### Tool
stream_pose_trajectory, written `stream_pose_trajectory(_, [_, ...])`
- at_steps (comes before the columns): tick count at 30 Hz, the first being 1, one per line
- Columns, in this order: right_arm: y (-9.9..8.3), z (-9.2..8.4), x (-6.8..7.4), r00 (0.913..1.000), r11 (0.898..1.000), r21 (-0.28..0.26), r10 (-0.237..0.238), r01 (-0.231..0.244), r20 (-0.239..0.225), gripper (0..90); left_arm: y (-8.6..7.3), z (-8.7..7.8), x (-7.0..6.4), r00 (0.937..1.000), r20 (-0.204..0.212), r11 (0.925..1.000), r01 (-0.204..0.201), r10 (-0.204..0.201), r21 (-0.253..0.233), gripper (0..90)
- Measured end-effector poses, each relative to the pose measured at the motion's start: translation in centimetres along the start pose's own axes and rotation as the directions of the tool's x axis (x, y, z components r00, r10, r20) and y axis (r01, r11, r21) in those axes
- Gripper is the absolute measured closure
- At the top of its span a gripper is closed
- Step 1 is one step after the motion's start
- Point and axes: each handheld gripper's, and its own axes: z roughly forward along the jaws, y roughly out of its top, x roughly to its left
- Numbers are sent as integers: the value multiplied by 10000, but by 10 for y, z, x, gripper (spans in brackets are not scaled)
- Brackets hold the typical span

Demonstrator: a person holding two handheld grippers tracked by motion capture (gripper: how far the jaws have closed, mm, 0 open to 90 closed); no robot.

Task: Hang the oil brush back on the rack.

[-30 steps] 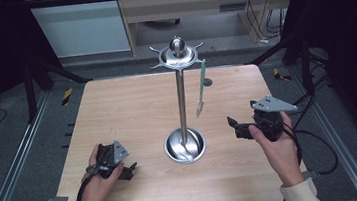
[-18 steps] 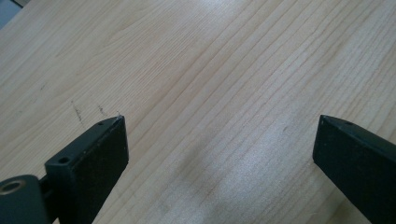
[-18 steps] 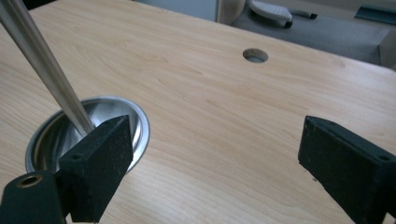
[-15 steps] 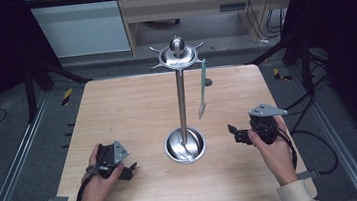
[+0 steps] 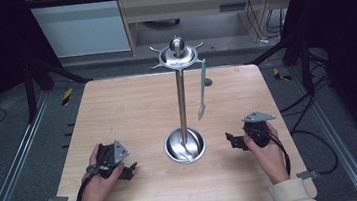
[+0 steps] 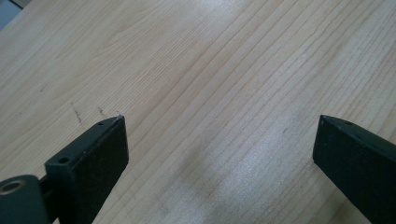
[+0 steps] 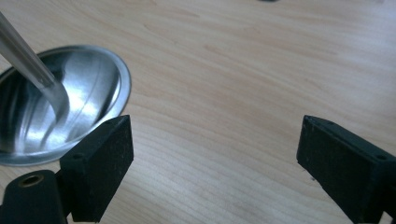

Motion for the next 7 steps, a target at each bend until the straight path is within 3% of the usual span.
stream_pose_trajectory(7, [-18,13,1,9980,9970,581,532,-512,-335,123,1,0,0,10000,14,10000,-23,23,21,31])
